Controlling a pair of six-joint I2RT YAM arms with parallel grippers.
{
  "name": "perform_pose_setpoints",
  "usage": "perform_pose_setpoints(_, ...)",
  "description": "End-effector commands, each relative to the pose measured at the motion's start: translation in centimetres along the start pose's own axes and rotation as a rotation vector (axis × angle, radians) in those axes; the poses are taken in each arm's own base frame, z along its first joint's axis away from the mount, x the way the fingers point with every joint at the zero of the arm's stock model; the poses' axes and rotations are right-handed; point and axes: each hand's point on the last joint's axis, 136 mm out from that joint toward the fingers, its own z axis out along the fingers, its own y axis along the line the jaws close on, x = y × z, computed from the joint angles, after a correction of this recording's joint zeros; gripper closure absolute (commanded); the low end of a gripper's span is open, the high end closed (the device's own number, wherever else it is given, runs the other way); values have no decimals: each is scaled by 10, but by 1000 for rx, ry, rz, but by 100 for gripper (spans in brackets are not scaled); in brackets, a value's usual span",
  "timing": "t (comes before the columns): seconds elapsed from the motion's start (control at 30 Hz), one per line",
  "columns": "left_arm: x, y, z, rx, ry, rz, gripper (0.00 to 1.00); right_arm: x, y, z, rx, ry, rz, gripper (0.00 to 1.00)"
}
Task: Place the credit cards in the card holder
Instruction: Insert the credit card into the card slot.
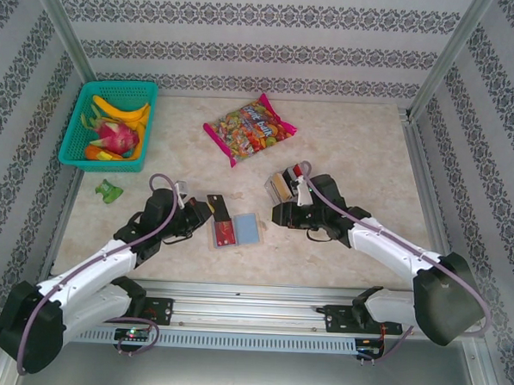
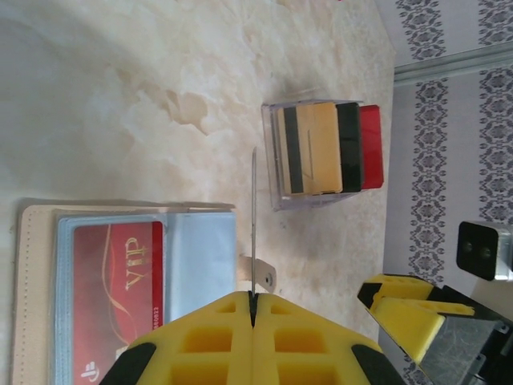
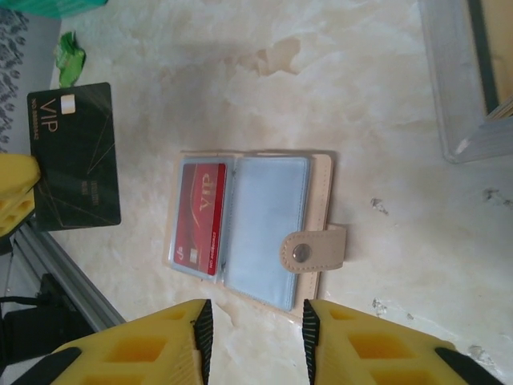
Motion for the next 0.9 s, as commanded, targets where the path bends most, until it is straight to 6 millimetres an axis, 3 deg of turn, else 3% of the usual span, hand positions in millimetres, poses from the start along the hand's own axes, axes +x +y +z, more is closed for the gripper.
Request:
perform_pose_setpoints(0.0, 4, 10, 4, -17, 24, 54, 100, 1, 5, 11, 25, 35, -44, 66)
perform_pose_setpoints(0.13, 13, 12, 14, 3, 73, 96, 100, 5, 21, 34, 31, 80, -78, 80)
perform_pose_setpoints(0.23, 16, 17, 23, 6, 95, 97, 100, 10, 30, 58, 58, 126, -95, 82)
perform_pose_setpoints(0.33, 20, 17, 29, 34, 114, 97, 100, 12, 27, 79, 148, 159, -108, 82)
perform_pose_setpoints(0.4, 23, 18, 32, 37, 135, 121, 100, 13, 15, 89, 225, 172, -97, 82)
perform_pose_setpoints(0.67, 29, 19, 41, 62, 168, 145, 100, 21, -29, 95, 349, 198, -30, 82)
perform_pose_setpoints(0.87, 33, 24, 46, 51, 194, 141, 100, 27, -40, 91, 357, 211, -19, 81)
